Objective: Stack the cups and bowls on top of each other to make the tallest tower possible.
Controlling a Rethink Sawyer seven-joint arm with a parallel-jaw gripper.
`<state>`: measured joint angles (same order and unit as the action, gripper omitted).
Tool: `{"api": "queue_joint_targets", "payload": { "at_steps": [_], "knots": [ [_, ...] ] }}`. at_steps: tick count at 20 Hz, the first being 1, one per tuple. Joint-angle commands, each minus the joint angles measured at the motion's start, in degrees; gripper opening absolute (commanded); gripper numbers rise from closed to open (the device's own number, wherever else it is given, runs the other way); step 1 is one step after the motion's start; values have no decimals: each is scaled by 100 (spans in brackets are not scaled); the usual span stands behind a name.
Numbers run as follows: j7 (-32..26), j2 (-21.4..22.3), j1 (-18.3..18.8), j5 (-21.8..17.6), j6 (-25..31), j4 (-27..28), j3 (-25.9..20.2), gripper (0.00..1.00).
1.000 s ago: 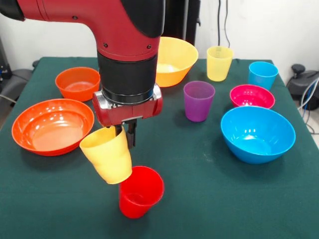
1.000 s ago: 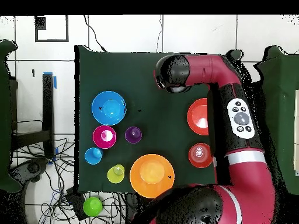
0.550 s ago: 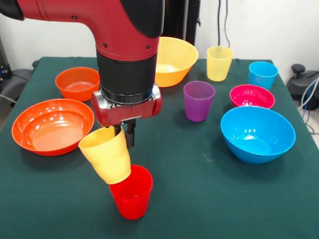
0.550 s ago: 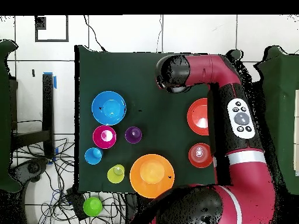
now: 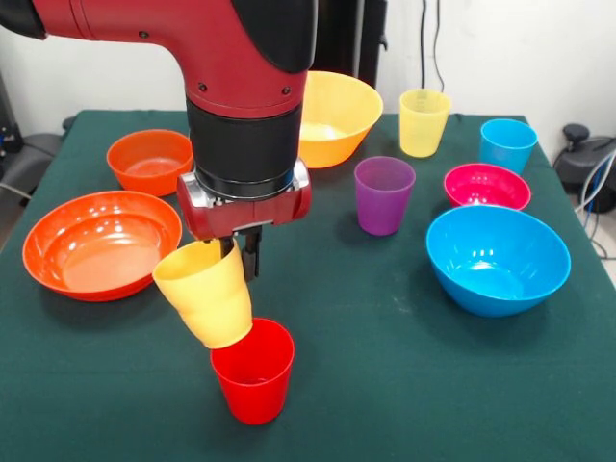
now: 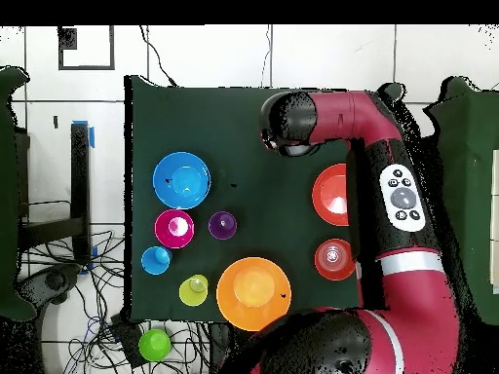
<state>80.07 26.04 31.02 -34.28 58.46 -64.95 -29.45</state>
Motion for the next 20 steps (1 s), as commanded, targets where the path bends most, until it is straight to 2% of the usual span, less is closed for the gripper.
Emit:
{"api": "queue_joint_targets", "payload": {
  "at_steps": [1,7,10,17,20],
  "knots": [
    [-594,-35,-211,-49,846,267,130,0],
    [-66,-29,-476,91,1095,427,151,0],
    [151,85,-552,144,1035,238,206,0],
    [351,138,-794,194,1126,311,317,0],
    [335,225,-789,180,963,119,388,0]
  ]
}}
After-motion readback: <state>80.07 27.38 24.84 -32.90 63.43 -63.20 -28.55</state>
